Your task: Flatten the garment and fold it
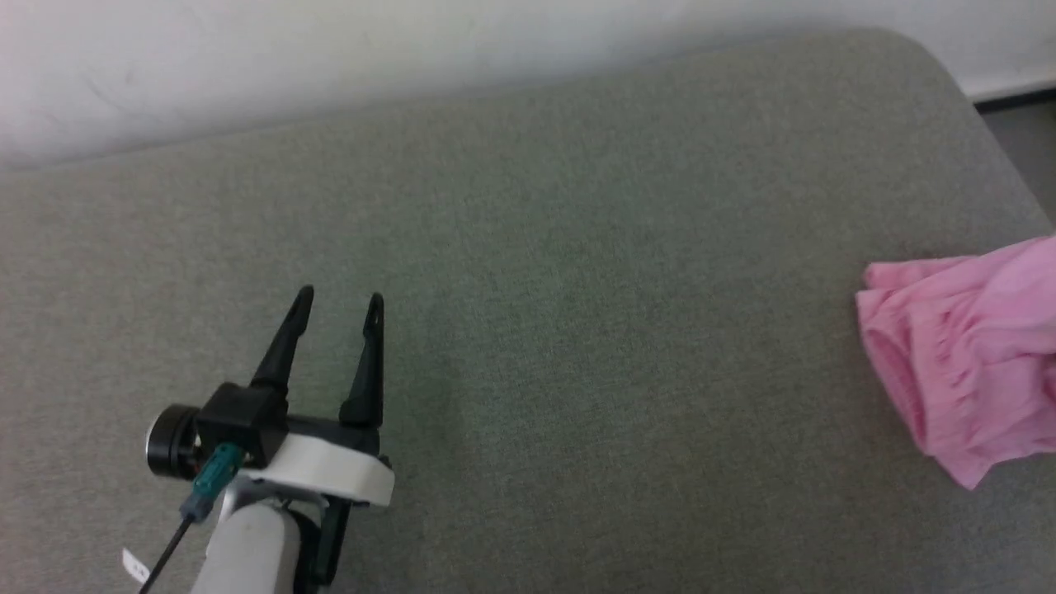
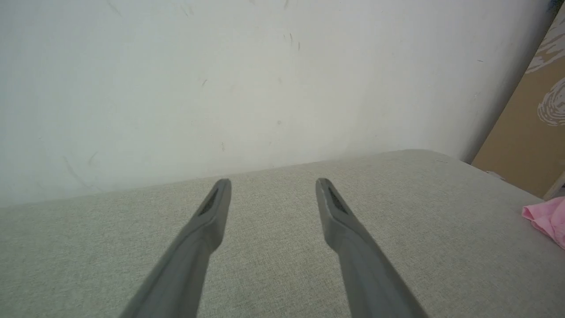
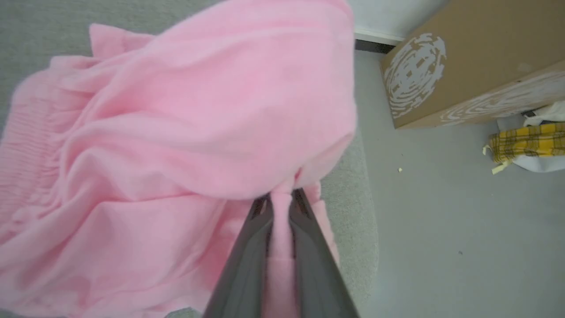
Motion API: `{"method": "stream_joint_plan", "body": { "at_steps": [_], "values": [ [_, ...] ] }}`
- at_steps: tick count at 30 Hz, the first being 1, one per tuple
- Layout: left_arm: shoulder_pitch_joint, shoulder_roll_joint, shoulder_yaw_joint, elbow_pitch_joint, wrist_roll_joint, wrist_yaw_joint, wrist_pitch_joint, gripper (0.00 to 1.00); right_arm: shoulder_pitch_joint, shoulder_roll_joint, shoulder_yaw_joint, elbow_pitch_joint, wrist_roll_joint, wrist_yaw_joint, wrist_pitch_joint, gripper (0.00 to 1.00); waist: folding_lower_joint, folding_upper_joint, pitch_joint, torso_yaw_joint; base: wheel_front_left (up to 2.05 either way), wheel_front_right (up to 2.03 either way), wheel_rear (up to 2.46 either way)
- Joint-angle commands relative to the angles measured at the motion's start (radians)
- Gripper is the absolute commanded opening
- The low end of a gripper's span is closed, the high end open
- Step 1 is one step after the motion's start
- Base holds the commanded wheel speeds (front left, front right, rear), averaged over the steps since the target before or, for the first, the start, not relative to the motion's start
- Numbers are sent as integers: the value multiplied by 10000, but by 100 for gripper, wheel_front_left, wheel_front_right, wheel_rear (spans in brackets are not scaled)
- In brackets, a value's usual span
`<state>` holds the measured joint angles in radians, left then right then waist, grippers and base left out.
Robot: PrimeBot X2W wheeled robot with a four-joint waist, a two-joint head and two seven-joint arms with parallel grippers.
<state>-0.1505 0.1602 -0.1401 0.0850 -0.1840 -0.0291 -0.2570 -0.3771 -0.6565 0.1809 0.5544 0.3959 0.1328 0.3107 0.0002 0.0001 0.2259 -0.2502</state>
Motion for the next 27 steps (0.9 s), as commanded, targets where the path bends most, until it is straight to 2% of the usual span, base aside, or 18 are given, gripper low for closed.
{"method": "stream_joint_plan", "body": {
  "at_steps": [1, 2, 3, 4, 7, 8, 12, 16, 21, 27],
  "values": [
    [-249, -37, -41, -25, 79, -100, -47, 100, -223, 101, -247, 352, 56, -21, -286, 0, -2, -1, 830, -146, 0, 0, 0],
    [-338, -61, -57, -42, 100, -123, -47, 100, -327, 165, -453, 599, 60, -21, -603, 40, -2, -1, 891, -98, 0, 0, 0],
    [-409, -84, -70, -45, 111, -151, -47, 100, -401, 221, -566, 806, 4, -21, -929, 94, -2, -1, 934, -46, 0, 0, 0],
    [-464, -98, -79, -56, 129, -174, -47, 100, -461, 278, -676, 1022, -69, -21, -1266, 100, -2, -1, 952, 5, 0, 0, 0],
    [-527, -151, -103, -87, 177, -225, -47, 100, -557, 382, -1026, 1677, -470, -21, -2331, 100, -2, -1, 893, 171, 0, 0, 0],
    [-527, -151, -103, -87, 177, -225, -47, 100, -557, 382, -1026, 1677, -470, -21, -2331, 100, -2, -1, 893, 171, 0, 0, 0],
    [-366, -231, -77, -48, 180, -253, -47, 100, -571, 406, -1839, 2487, -1497, -21, -3681, 100, -2, -1, 519, 338, 0, 0, 0],
    [-12, -335, 86, 56, 77, -216, -47, 100, -426, 610, -2511, 2732, -2309, -21, -4763, 100, -2, -1, -45, 480, 0, 0, 0],
    [465, -457, 279, 169, -19, -179, -47, 100, 25, 1231, -2904, 2080, -2625, -21, -5304, 100, -2, -1, -814, 823, 0, 0, 0],
    [898, -589, 445, 272, -28, -129, -47, 100, 1002, 2330, -2522, 646, -2573, -21, -5219, 100, -2, -1, -1412, 1481, 0, 0, 0]
  ]
}}
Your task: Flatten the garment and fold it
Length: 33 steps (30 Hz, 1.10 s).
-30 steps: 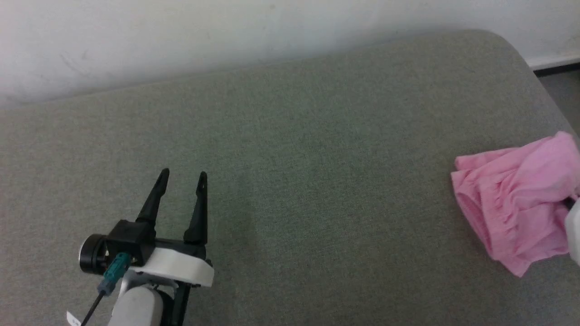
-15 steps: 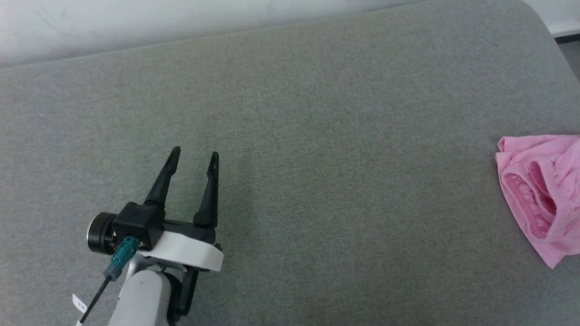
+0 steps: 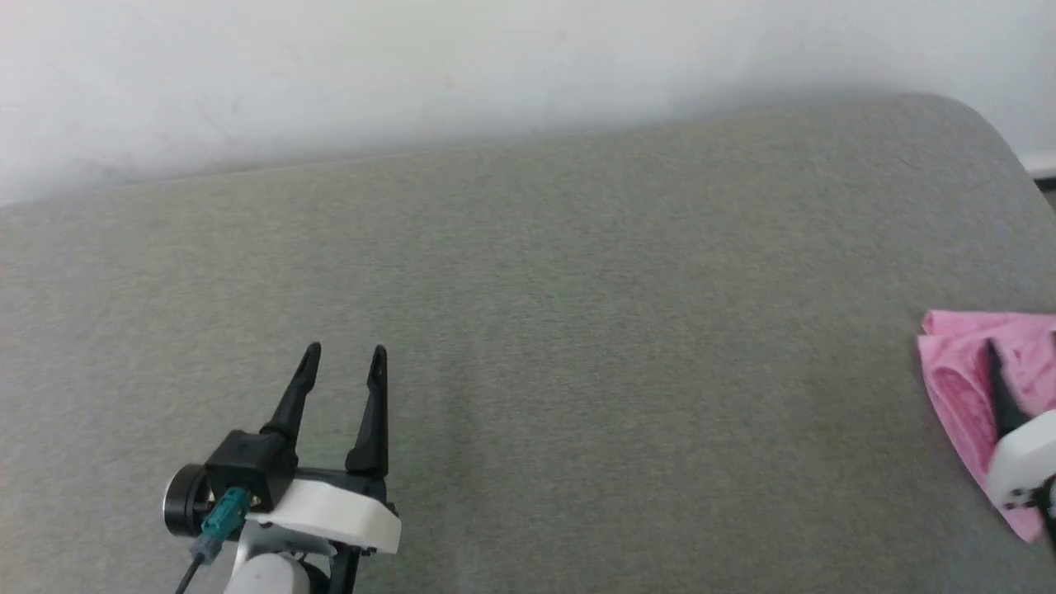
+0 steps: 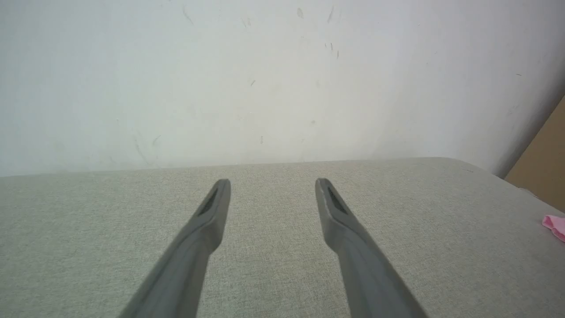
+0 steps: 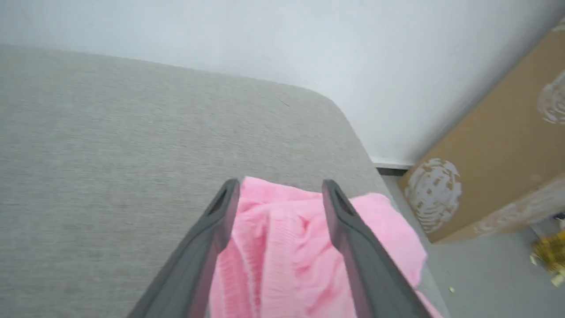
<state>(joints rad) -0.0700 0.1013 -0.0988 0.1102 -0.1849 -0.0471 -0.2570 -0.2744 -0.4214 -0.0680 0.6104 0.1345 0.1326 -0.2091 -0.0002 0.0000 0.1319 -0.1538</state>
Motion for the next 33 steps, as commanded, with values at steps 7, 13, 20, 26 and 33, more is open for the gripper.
{"method": "stream_joint_plan", "body": {
  "at_steps": [7, 13, 20, 26, 33],
  "values": [
    [400, 96, 308, 237, 94, 67, -47, 100, 897, 1354, 410, -1858, 228, -19, 372, 100, 2, 0, -850, 1268, 0, 0, 0],
    [551, 527, 685, 360, 218, -5, -47, 100, 1381, 2456, 659, -3150, 345, -19, 363, 100, 2, 0, -1007, 1486, 0, 0, 0],
    [1024, 799, 1031, 559, 244, -86, -47, 100, 2392, 3034, 955, -4377, 273, -19, 780, 100, 2, 0, -1285, 1298, 0, 0, 0],
    [1367, 685, 1199, 655, 189, -87, -47, 100, 3217, 3285, 854, -5033, 257, -19, 1046, 100, 2, 0, -1459, 1192, 0, 0, 0],
    [1398, 631, 1353, 768, 186, -196, -47, 100, 3596, 3468, 783, -5512, 95, -19, 1176, 100, 2, 0, -1537, 1147, 0, 0, 0]
  ]
}}
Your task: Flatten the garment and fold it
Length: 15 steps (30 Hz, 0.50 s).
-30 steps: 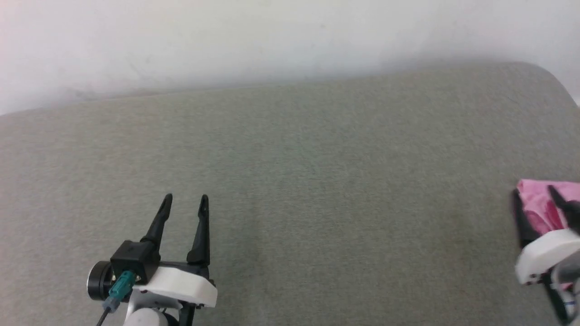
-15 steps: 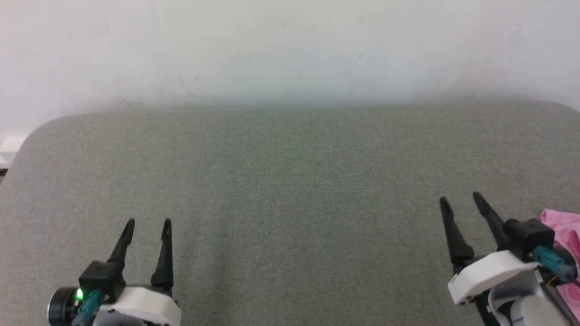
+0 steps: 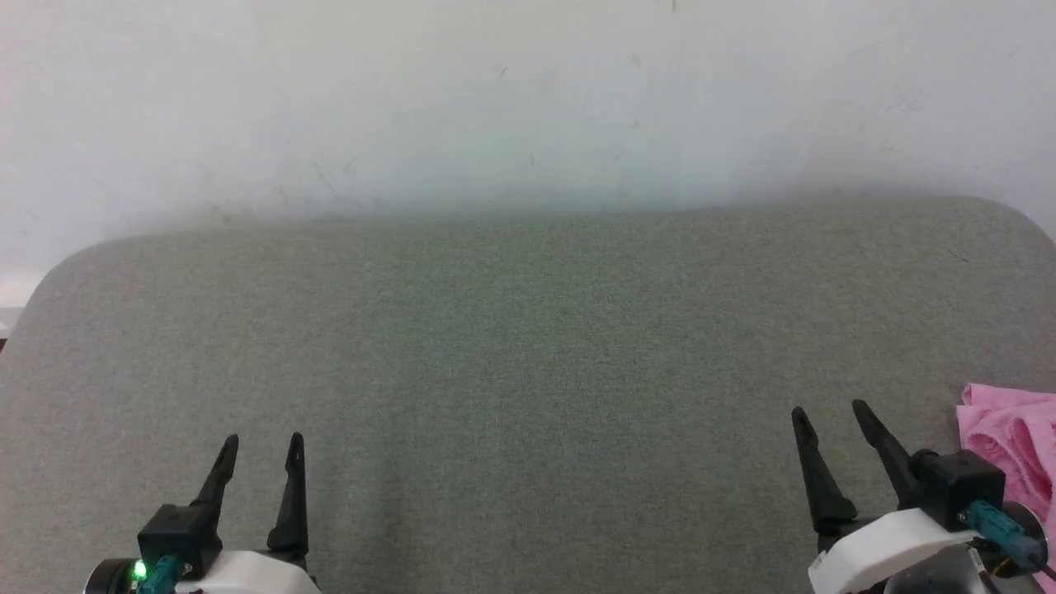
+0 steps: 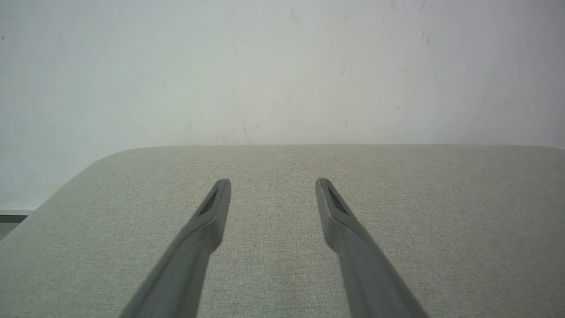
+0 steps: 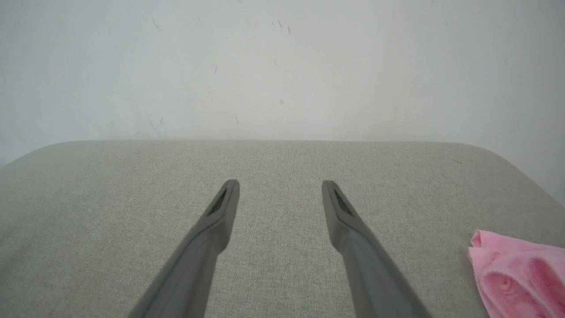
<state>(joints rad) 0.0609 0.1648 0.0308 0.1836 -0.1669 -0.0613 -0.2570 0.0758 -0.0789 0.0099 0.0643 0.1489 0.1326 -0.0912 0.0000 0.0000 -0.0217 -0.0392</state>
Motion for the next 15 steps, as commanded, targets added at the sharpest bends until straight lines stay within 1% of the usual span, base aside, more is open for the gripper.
{"method": "stream_joint_plan", "body": {
  "at_steps": [1, 4, 5, 15],
  "values": [
    [78, -13, 75, 53, 8, -69, -47, 100, 123, 59, 18, -99, -70, -19, 4, 100, 0, 0, -8, -1, 0, 0, 0],
    [56, -35, 113, 112, 35, -110, -47, 100, 202, 99, 38, -209, -90, -19, 37, 100, 0, 0, -41, -15, 0, 0, 0],
    [-1, -12, 57, 80, 0, -73, 6, 0, 122, 65, 23, -163, -16, 2, 27, 0, 0, 0, -39, -14, 0, 0, 0],
    [-38, -79, 21, -37, 99, -32, 167, 0, 66, 75, 1, -186, -101, 1, 79, 0, 1, 0, -25, 11, 0, 0, 0]
  ]
}}
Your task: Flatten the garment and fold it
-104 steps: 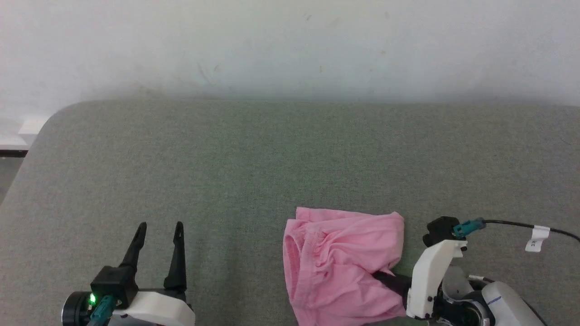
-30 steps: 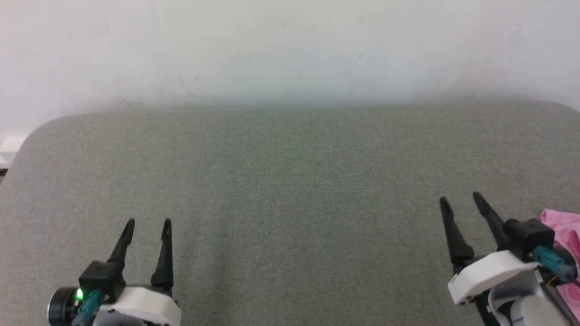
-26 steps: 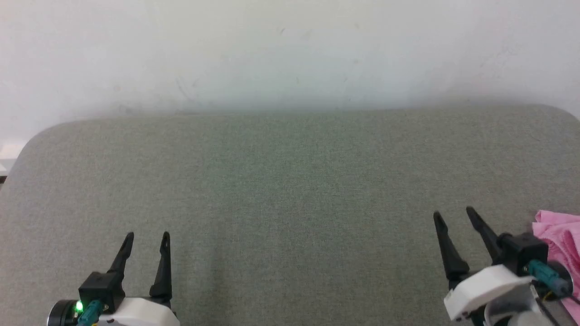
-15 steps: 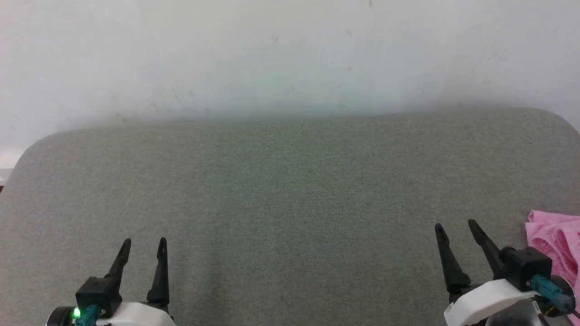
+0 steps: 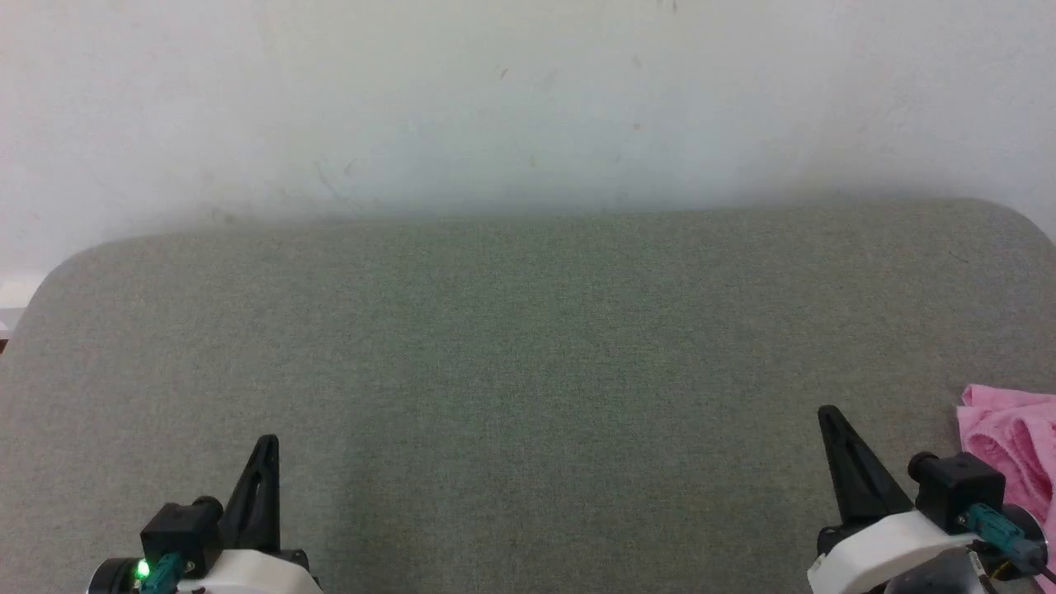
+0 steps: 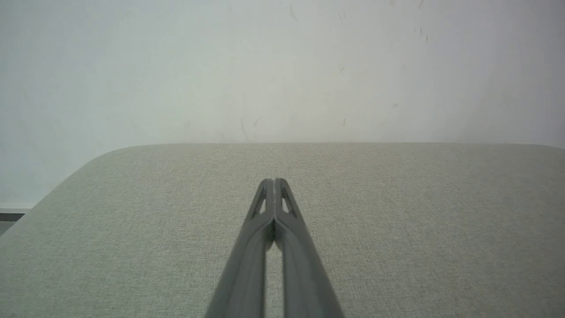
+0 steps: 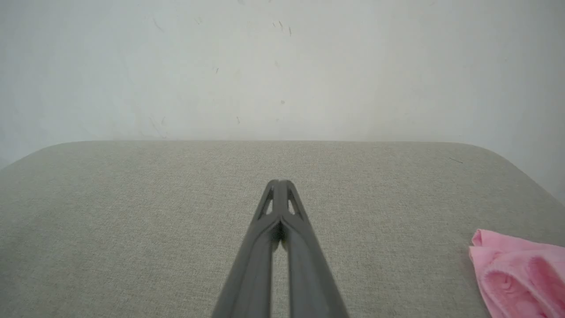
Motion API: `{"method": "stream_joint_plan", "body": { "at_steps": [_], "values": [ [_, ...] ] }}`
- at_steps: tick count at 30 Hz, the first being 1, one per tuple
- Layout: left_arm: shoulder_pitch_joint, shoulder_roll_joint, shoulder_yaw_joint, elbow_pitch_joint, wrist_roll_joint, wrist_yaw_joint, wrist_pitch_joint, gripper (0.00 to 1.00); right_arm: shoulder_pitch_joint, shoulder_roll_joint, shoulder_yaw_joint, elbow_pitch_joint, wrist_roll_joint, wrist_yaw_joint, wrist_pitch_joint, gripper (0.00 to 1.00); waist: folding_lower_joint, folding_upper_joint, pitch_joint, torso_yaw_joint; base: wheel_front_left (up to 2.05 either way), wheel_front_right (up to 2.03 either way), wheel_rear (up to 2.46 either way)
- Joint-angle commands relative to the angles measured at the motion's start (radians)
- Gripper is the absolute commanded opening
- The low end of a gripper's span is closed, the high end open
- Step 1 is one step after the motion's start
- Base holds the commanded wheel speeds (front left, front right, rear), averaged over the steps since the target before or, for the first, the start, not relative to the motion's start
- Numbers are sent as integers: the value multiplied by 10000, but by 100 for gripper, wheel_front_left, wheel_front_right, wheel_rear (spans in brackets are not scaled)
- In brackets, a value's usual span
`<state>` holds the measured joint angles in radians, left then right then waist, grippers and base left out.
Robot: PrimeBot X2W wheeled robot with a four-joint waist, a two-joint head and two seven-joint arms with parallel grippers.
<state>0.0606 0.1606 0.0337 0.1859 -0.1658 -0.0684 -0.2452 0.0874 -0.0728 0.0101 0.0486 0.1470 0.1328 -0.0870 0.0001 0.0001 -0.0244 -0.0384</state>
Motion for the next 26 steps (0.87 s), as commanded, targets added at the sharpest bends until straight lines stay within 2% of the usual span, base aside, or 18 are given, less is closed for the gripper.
{"method": "stream_joint_plan", "body": {
  "at_steps": [1, 26],
  "values": [
    [-40, -45, -10, -75, 101, 44, 68, 0, -57, 15, -1, -33, -93, -1, 44, 0, 0, -1, 4, 6, 0, 0, 0],
    [-157, -263, -77, -442, 421, 176, 559, 0, -225, 58, -22, -126, -377, -5, 214, 0, 0, -1, 53, 84, 0, 0, 0]
  ]
}}
